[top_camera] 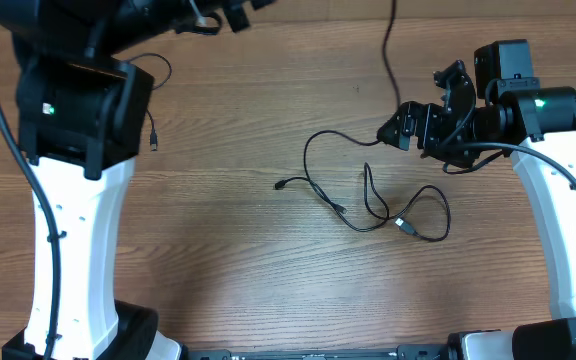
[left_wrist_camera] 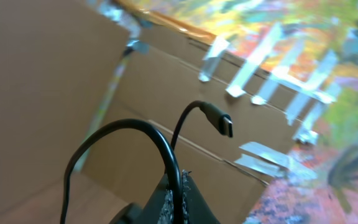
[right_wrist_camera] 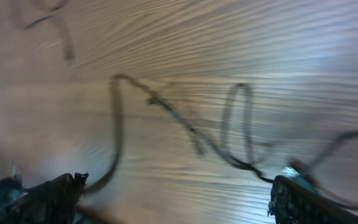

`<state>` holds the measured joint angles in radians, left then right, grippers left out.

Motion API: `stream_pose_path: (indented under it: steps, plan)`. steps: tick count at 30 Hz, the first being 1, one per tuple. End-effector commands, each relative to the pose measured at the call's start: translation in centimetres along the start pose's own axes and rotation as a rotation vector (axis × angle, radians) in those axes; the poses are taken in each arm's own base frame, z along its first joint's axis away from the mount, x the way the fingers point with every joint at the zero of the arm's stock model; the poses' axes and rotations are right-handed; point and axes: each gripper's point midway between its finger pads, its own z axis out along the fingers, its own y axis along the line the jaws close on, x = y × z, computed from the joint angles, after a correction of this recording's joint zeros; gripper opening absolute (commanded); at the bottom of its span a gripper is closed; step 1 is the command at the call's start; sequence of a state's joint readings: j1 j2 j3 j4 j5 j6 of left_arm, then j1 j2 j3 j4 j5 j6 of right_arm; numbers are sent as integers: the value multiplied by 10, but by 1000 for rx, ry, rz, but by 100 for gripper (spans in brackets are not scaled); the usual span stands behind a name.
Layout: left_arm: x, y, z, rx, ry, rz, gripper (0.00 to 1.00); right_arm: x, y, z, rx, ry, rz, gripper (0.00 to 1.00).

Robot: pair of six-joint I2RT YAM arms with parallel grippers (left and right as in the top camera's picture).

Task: Untangle cables

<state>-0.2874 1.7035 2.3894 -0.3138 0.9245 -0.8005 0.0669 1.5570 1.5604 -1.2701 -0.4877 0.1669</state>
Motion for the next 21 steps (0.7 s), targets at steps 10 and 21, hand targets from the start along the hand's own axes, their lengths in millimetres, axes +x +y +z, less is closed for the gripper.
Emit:
stream_pose_path:
  steps: [10, 21]
  plan:
    - [-39, 76, -93, -338, -90, -48, 4, 19, 43, -4, -253, 71, -165, 77]
    - [30, 174, -204, -927, 23, -274, 4, 6, -3, 2, 25, 20, -52, 89]
